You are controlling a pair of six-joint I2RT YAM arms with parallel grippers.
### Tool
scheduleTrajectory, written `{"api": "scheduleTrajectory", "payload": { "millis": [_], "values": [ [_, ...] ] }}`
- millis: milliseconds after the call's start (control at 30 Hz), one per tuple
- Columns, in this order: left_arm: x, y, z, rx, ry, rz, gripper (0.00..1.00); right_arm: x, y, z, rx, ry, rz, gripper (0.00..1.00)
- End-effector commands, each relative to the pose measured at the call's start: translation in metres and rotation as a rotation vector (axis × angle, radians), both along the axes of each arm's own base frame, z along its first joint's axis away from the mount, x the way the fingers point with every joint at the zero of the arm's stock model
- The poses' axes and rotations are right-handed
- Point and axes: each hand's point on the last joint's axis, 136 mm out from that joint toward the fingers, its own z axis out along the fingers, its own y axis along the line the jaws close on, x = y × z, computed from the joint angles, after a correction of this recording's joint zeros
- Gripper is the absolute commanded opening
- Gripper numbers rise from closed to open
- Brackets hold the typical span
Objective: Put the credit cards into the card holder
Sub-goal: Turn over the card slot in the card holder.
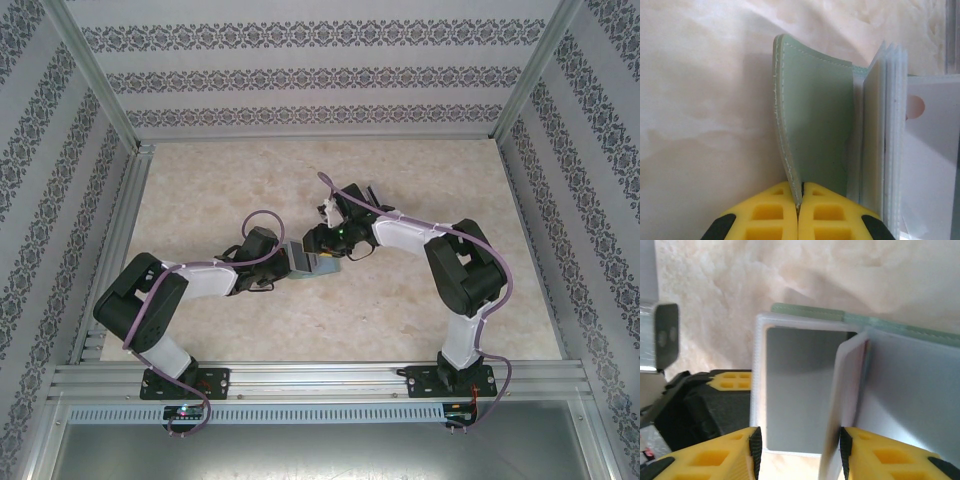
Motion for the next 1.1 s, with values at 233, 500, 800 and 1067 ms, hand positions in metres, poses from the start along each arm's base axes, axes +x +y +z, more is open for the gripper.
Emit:
{"api": "scheduleTrajectory", "payload": {
  "millis": [233, 500, 800, 1067],
  "values": [
    [-0.007, -0.009, -0.006, -0.013, 0.017, -0.032, 0.06, -0.004, 0.028, 0.0, 0.067, 0.031, 0.047, 0.48],
    [-0.009, -0.002, 0.002, 0.029, 0.003, -0.035, 0.22, -0.004, 0.018, -0.02, 0.01, 0.041, 0.032, 0.48],
    [-0.018, 0.026, 0.022, 0.144, -0.026, -0.018, 0.41, 0.001, 0.0, -0.039, -0.047, 0.046, -0.004, 0.48],
    [-0.014, 0.044, 0.049, 0.214, -0.082, 0.004, 0.43, 0.008, -0.01, -0.015, -0.019, 0.006, -0.017, 0.48]
  ]
}}
